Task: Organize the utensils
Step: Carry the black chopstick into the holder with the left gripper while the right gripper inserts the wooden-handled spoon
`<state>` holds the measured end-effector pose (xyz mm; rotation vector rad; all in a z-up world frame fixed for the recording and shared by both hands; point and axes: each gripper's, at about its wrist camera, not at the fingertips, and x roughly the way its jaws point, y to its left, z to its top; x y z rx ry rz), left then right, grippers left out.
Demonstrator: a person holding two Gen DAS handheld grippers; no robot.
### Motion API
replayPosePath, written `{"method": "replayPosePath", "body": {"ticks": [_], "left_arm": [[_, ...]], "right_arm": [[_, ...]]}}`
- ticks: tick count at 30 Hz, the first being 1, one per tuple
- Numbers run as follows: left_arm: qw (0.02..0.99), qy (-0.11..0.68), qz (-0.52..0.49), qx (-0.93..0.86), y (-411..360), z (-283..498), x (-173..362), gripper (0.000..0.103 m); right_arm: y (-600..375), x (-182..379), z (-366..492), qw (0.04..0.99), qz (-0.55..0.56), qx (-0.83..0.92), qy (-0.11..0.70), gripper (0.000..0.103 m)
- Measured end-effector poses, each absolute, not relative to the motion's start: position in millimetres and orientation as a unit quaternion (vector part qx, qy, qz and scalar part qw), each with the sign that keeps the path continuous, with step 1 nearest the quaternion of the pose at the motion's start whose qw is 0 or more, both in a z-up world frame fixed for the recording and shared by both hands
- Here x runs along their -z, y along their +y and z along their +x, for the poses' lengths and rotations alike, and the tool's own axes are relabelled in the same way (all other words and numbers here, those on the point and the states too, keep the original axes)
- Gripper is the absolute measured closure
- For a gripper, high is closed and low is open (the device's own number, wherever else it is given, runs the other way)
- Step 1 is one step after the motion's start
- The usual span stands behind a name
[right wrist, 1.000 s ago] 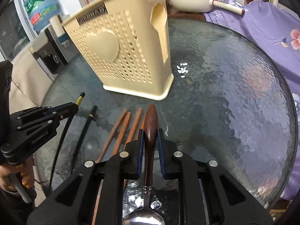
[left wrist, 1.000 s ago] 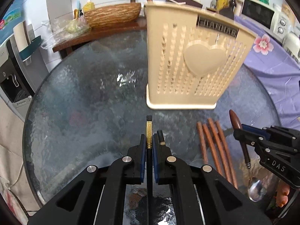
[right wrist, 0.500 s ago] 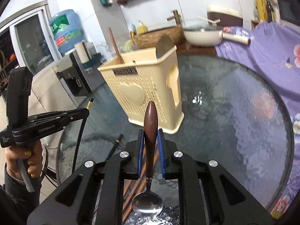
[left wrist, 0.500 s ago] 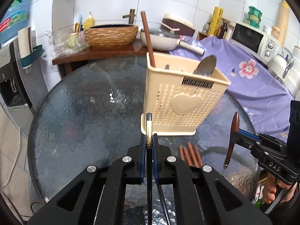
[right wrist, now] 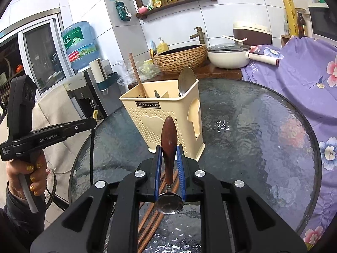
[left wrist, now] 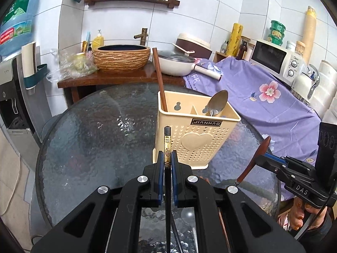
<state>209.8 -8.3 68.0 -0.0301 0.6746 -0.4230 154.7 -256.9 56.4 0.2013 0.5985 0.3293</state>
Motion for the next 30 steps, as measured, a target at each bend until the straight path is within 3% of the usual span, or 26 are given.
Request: {"method": "replayPosePath", "body": {"ticks": [11,30], "left_arm": [[0.929,0.295,-0.027,0.220,-4.4,207.2,-102.9,0.096],[0.958,0.167,-0.035,0.228,-18.4,217.5,-235.1,0.096]], "right_arm": [[-249.3,-89.0,161.0,0.941,0.083,-0.177,0.276,0.088],[-237.5,-209.1,210.2,0.962,0.065,-0.177,0.197,0.088]]}}
